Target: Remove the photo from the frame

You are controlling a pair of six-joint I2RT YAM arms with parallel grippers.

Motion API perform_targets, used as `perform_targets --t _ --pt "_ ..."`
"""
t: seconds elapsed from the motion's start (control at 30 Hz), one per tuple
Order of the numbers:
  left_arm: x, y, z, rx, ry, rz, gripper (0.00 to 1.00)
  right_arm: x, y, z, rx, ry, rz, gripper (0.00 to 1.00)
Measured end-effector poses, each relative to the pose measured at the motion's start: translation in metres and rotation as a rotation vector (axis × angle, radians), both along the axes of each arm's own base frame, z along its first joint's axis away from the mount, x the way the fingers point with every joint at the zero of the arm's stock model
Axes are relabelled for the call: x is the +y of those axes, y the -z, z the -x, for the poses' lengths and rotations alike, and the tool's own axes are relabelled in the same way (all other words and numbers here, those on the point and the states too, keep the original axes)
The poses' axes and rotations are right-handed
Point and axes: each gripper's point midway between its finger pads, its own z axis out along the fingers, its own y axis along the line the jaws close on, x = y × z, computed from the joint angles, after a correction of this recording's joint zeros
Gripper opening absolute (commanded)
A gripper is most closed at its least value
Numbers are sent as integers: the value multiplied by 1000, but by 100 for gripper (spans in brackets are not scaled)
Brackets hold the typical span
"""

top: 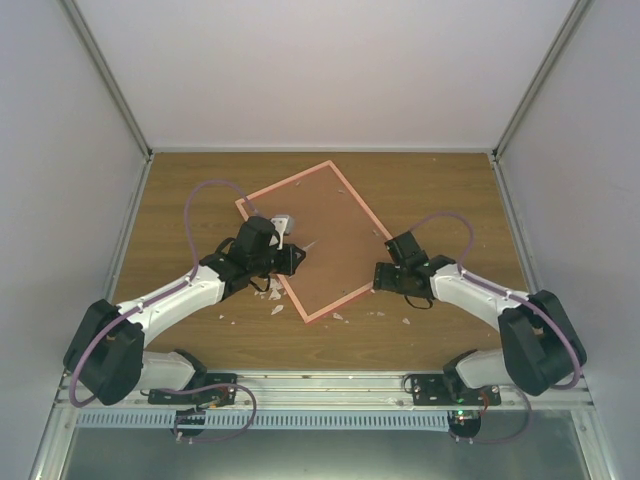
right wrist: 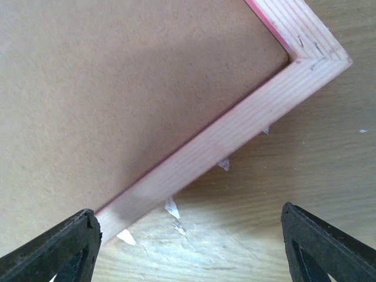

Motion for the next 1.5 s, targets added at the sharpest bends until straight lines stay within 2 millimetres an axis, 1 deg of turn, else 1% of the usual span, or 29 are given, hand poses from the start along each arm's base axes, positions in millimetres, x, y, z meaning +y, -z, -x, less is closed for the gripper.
perform_targets --t 0.1,0.27,0.43,0.53,0.8,0.87,0.9,1.0,1.1,1.33,1.4,1.5 --pt "0 0 0 1 2 2 0 2 -1 -6 -11 67 -61 86" --pt "-1 0 1 2 5 4 0 4 1 -20 -31 161 -119 80" --pt "-1 0 1 2 5 3 0 3 12 -25 -19 210 -134 67" --pt "-1 0 1 2 5 4 0 1 13 -30 -35 230 -149 61" --pt "-1 0 1 3 4 3 0 -3 16 -35 -49 237 -151 38" --pt "-1 0 1 3 4 3 0 -3 16 -36 -54 237 -152 33" --pt "-1 0 1 3 5 4 0 -3 15 -37 -59 237 -153 30" --pt "-1 0 1 4 5 4 0 -4 13 -44 -78 233 -145 24" --pt "-1 1 2 7 8 5 0 -3 12 -55 -94 182 -115 21" --pt "-4 0 5 15 29 18 0 15 9 -73 -108 -32 -65 18" --pt "-6 0 6 19 41 26 0 21 7 -81 -111 -82 -60 17" --pt "-10 1 9 29 64 34 0 32 3 -100 -132 -163 -52 16"
